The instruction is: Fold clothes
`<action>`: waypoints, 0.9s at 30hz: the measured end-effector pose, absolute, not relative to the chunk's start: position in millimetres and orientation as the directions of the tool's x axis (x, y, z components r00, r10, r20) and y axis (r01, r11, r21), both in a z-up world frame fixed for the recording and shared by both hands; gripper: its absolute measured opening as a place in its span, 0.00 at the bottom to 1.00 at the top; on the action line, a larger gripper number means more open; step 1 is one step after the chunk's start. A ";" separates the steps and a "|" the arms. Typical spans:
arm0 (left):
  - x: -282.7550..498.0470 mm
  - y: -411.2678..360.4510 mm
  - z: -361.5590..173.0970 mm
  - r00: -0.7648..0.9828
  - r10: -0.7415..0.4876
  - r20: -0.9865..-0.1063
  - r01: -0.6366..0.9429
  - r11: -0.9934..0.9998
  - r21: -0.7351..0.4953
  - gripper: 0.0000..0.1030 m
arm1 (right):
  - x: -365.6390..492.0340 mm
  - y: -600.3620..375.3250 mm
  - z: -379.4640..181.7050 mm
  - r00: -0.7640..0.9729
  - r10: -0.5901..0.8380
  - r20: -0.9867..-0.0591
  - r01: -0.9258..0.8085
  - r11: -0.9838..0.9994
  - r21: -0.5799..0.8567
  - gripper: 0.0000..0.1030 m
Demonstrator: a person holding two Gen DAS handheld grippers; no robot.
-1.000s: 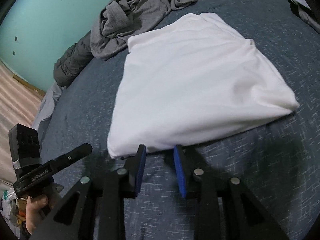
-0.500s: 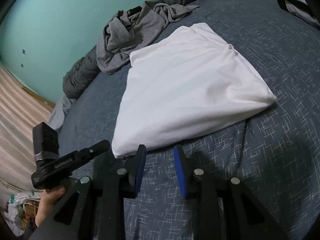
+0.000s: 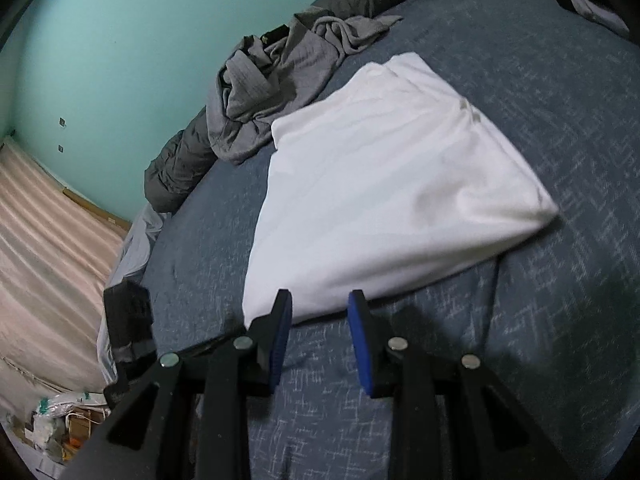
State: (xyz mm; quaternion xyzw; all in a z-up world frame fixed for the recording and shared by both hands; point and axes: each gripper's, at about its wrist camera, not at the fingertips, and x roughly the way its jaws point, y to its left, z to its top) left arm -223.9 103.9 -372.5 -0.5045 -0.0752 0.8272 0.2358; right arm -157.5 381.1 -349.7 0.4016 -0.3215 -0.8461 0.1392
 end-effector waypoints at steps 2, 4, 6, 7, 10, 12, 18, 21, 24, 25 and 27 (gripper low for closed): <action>-221.6 96.6 -354.7 -0.428 0.461 -0.778 -0.307 -0.883 -0.355 0.03 | -157.3 389.3 -349.4 -0.647 -0.495 -0.580 -0.037 -0.739 0.672 0.28; -225.3 91.2 -339.0 -0.454 0.468 -0.758 -0.304 -0.881 -0.362 0.03 | -156.3 398.2 -346.7 -0.660 -0.486 -0.573 -0.045 -0.735 0.676 0.28; -231.7 88.0 -328.2 -0.466 0.478 -0.744 -0.296 -0.877 -0.378 0.05 | -155.7 406.1 -344.7 -0.673 -0.482 -0.562 -0.050 -0.728 0.684 0.28; -236.4 87.8 -326.8 -0.465 0.483 -0.742 -0.287 -0.875 -0.391 0.06 | -155.5 409.4 -344.5 -0.678 -0.481 -0.556 -0.052 -0.723 0.689 0.28; -255.9 98.6 -331.3 -0.436 0.488 -0.756 -0.263 -0.873 -0.412 0.08 | -156.4 414.0 -346.6 -0.682 -0.479 -0.552 -0.061 -0.715 0.696 0.28; -266.3 104.6 -335.1 -0.419 0.490 -0.765 -0.249 -0.872 -0.422 0.12 | -157.4 415.6 -348.3 -0.681 -0.486 -0.548 -0.064 -0.706 0.706 0.28; -277.9 108.3 -345.3 -0.392 0.496 -0.774 -0.227 -0.868 -0.441 0.20 | -162.0 416.5 -346.6 -0.680 -0.511 -0.526 -0.048 -0.685 0.727 0.28; -283.7 110.1 -350.4 -0.379 0.500 -0.779 -0.216 -0.866 -0.451 0.04 | -163.0 418.6 -347.6 -0.680 -0.519 -0.518 -0.049 -0.673 0.738 0.28; -289.5 112.0 -355.5 -0.366 0.503 -0.783 -0.204 -0.864 -0.460 0.00 | -163.7 421.1 -348.3 -0.682 -0.521 -0.513 -0.054 -0.664 0.745 0.28; -291.5 112.6 -357.2 -0.361 0.504 -0.784 -0.200 -0.863 -0.463 0.00 | -163.5 421.9 -348.2 -0.684 -0.521 -0.511 -0.054 -0.662 0.747 0.28; -292.6 112.6 -354.7 -0.368 0.499 -0.784 -0.201 -0.867 -0.457 0.00 | -163.5 423.4 -347.9 -0.686 -0.521 -0.508 -0.055 -0.660 0.750 0.28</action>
